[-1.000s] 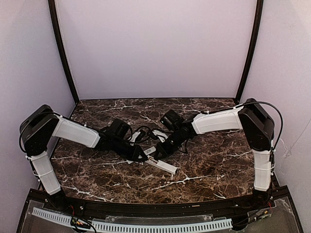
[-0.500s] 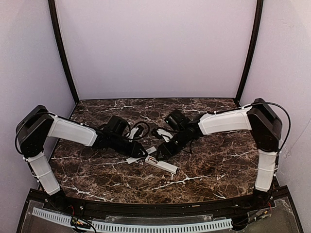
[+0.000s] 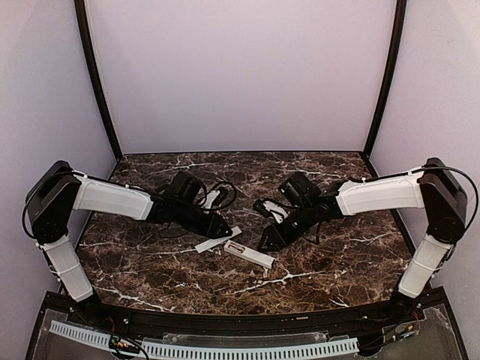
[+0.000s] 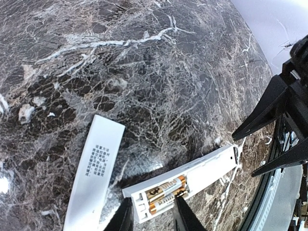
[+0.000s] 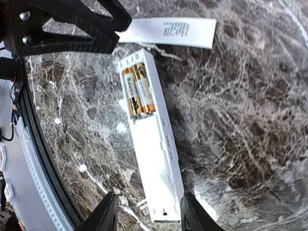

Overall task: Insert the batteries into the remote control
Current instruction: Adjust the remote control without the battery cover at the center of the board.

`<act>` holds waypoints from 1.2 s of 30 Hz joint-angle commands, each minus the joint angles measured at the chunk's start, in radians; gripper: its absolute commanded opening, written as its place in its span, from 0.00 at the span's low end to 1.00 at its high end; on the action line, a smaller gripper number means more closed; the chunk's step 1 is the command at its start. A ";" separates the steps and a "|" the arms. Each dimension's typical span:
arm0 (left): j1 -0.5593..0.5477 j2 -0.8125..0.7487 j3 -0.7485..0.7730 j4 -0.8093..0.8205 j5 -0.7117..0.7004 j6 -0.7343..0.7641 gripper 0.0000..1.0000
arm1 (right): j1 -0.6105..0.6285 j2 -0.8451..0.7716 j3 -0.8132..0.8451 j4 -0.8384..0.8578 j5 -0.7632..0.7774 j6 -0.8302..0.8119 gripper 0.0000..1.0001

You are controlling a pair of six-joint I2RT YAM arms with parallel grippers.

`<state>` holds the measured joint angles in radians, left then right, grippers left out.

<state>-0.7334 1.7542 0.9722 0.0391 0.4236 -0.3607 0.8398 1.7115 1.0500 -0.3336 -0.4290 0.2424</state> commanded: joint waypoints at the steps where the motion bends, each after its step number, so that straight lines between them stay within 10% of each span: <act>1: -0.017 0.031 0.024 -0.075 -0.018 0.036 0.25 | 0.030 -0.036 -0.059 0.035 -0.010 0.050 0.44; 18: -0.080 0.066 0.043 -0.178 -0.119 0.084 0.29 | 0.084 -0.020 -0.119 -0.027 0.117 0.112 0.57; 23: -0.074 0.036 0.038 -0.147 -0.110 0.050 0.40 | 0.111 -0.026 -0.108 -0.050 0.156 0.103 0.74; 36: 0.043 -0.133 -0.079 -0.019 -0.103 -0.015 0.62 | 0.115 0.043 -0.071 -0.133 0.411 0.077 0.75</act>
<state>-0.6926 1.6829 0.9230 -0.0093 0.3382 -0.3630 0.9680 1.7119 0.9684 -0.4065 -0.1463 0.3305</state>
